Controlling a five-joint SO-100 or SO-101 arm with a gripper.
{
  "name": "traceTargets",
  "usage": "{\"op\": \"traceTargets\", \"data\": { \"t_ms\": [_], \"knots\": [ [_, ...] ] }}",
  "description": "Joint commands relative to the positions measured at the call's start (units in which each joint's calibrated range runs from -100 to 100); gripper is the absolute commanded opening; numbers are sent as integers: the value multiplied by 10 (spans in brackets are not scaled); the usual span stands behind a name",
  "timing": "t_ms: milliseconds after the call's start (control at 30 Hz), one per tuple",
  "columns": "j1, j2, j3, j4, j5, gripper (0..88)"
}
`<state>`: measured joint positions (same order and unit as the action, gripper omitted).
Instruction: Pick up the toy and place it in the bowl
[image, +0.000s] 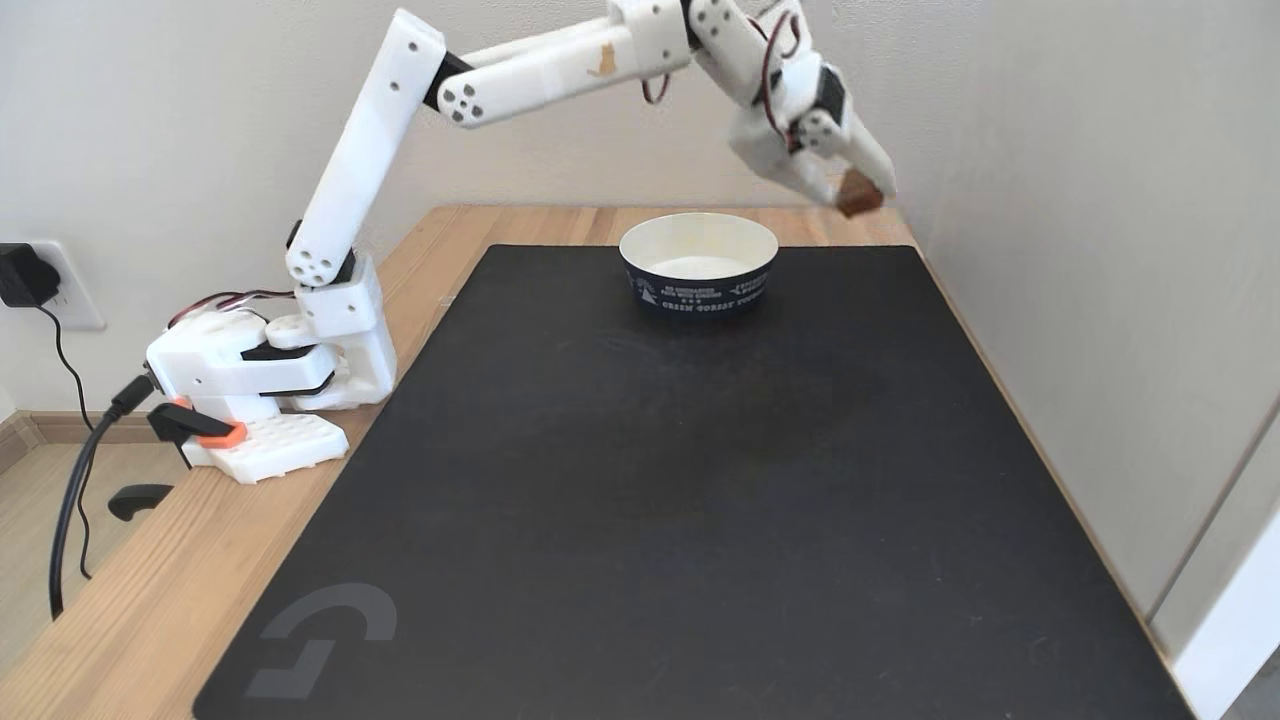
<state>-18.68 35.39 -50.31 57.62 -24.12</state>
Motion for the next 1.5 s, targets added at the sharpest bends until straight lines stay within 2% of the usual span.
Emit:
{"op": "traceTargets", "data": {
  "t_ms": [0, 133, 233, 333, 500, 533, 667, 867, 1033, 1333, 1400, 1467],
  "knots": [
    [-99, -11, -46, -16, -2, 22],
    [-186, -9, -9, -12, -6, 22],
    [-222, -9, 14, 13, -47, 22],
    [-232, -10, 12, 39, -48, 22],
    [-213, -22, -11, 111, -44, 22],
    [-205, -40, -36, 172, -38, 22],
    [-200, -83, -60, 220, 5, 22],
    [-200, -183, 108, 213, 12, 22],
    [-182, -193, 211, 205, 14, 22],
    [-175, -194, 264, 179, 16, 25],
    [-176, -194, 264, 173, 16, 51],
    [-178, -194, 264, 173, 16, 118]
  ]
}}
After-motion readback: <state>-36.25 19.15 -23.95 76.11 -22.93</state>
